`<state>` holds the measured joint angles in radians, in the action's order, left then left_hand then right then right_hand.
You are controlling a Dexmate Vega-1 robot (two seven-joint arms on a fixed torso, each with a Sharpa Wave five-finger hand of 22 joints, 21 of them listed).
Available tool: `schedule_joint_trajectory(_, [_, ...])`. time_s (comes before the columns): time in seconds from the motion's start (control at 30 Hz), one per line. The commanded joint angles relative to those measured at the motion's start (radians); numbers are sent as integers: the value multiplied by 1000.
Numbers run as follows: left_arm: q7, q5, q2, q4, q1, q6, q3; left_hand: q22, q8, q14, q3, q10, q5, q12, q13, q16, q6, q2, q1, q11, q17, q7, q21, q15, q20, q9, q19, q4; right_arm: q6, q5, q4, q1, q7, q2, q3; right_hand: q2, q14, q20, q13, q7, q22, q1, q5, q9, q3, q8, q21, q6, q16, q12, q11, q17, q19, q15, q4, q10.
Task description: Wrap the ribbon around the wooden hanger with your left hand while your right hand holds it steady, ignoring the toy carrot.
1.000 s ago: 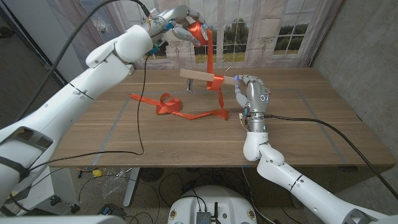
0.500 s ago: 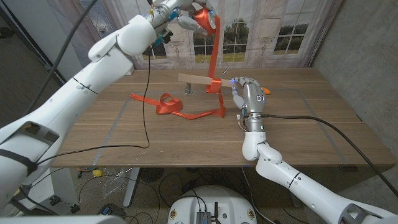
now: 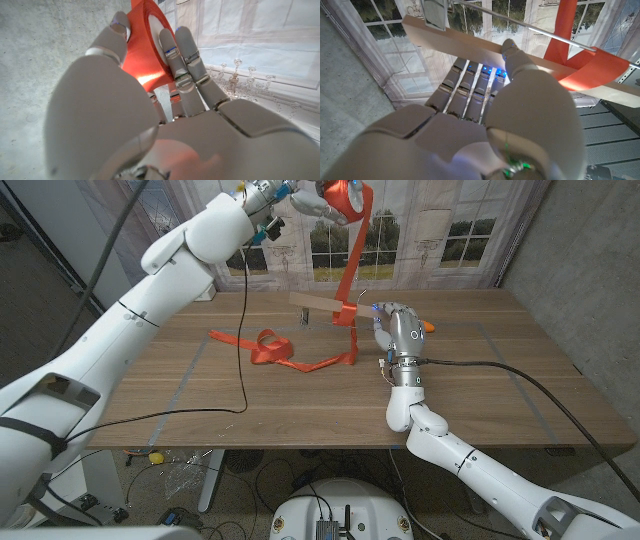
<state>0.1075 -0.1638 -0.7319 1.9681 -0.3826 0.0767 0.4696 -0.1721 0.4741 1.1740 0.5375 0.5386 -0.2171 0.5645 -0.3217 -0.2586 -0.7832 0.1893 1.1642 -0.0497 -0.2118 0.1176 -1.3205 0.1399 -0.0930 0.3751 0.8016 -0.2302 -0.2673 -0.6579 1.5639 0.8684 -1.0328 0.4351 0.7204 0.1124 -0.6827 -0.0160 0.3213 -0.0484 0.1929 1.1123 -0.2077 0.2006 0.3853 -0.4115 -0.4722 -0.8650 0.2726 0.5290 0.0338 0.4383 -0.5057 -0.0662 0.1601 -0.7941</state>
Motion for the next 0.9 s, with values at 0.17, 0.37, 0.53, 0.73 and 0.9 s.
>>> schedule_joint_trajectory(0.17, [106,152,1,5,-33,117,-8,-3,-5,83,58,318,-8,-6,-302,-6,-214,-210,214,30,-1,-208,-6,85,-101,6,-3,58,-39,48,-78,-77,-13,-52,7,22,-7,1,6,17,2,4,-8,38,16,-57,-9,-122,-3,5,17,8,-1,-132,-9,-91])
schedule_joint_trajectory(0.37, [157,211,-2,6,-42,135,-3,-3,-6,85,58,318,-9,-7,-305,-7,-218,-210,214,29,-1,-208,-7,86,-101,7,-3,57,-48,67,-102,-99,-30,-66,6,21,-8,2,6,19,2,4,-9,38,16,-57,-10,-121,-5,6,15,8,-1,-131,-8,-92])
schedule_joint_trajectory(0.53, [191,251,-9,19,-58,143,2,-3,-7,84,59,318,-9,-8,-308,-7,-217,-211,214,29,-1,-209,-7,84,-101,9,-4,58,-58,78,-108,-109,-51,-70,0,22,-8,2,5,20,2,4,-9,38,16,-58,-11,-122,-5,5,15,10,0,-129,-8,-91])
schedule_joint_trajectory(0.73, [198,256,-24,47,-98,161,2,-3,-8,84,59,318,-9,-10,-308,-8,-218,-211,214,28,-1,-209,-7,85,-101,11,-5,58,-65,88,-101,-110,-76,-69,-8,20,-10,3,4,19,2,3,-9,38,17,-59,-12,-122,-7,5,13,9,1,-124,-8,-93])
schedule_joint_trajectory(0.9, [203,273,-35,62,-135,167,-1,-3,-10,84,59,319,-9,-11,-310,-8,-217,-210,213,31,-1,-210,-7,83,-102,11,-5,58,-74,90,-91,-108,-84,-64,-19,20,-11,4,3,20,1,3,-9,38,17,-60,-13,-123,-8,5,11,10,1,-123,-8,-96])
